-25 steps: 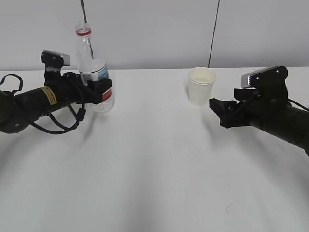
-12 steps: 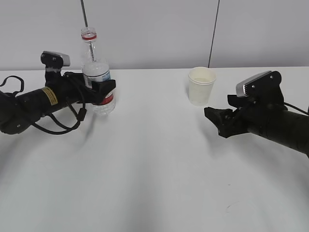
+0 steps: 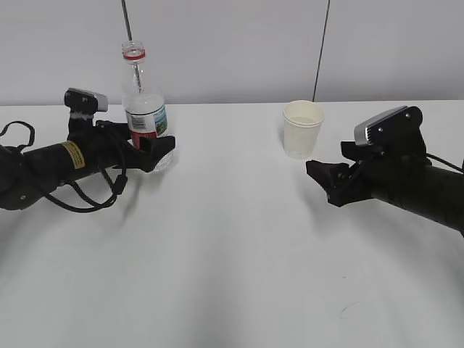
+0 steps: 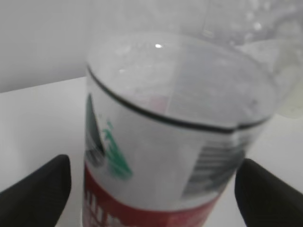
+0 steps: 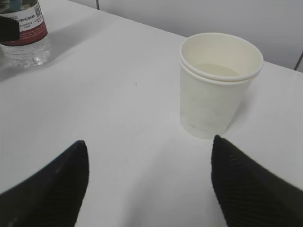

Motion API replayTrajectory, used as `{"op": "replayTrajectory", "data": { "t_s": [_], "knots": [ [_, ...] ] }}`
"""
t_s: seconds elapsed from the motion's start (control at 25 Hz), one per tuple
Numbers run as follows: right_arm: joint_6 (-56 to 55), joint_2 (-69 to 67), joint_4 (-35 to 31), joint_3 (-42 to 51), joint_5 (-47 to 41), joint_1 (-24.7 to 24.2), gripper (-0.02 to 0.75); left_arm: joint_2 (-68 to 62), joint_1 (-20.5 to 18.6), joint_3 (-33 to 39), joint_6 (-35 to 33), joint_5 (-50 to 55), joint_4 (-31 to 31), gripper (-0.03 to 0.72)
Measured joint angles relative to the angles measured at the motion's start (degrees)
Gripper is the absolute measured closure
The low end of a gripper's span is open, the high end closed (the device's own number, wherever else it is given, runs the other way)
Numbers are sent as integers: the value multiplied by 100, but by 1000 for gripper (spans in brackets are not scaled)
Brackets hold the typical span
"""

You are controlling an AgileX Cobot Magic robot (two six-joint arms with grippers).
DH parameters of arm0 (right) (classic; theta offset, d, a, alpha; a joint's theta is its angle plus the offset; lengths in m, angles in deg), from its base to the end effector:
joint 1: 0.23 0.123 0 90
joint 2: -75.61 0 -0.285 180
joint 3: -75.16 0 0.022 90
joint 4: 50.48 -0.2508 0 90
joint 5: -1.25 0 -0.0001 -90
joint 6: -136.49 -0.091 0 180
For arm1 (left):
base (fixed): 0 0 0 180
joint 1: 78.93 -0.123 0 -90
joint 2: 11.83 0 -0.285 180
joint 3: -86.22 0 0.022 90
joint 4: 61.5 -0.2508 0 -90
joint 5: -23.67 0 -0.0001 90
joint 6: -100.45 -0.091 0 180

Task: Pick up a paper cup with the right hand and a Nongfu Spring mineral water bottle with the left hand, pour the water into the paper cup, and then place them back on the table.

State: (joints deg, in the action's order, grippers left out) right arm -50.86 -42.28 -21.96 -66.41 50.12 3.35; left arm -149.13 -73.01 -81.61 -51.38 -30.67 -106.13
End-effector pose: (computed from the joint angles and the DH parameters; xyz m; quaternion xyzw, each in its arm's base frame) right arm 0.3307 0.0534 0.1233 -0.2146 0.7888 0.1081 0.5657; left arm 0.4204 -0.0958 0.0924 0.2328 0.7416 -0.2579 0.5738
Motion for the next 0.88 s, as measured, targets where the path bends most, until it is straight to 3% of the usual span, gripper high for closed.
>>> {"op": "replayTrajectory", "data": {
  "t_s": [0.88],
  "knots": [
    [-247, 36, 75, 0, 137, 0, 145, 1344, -122, 1651, 0, 333, 145, 81]
  ]
}}
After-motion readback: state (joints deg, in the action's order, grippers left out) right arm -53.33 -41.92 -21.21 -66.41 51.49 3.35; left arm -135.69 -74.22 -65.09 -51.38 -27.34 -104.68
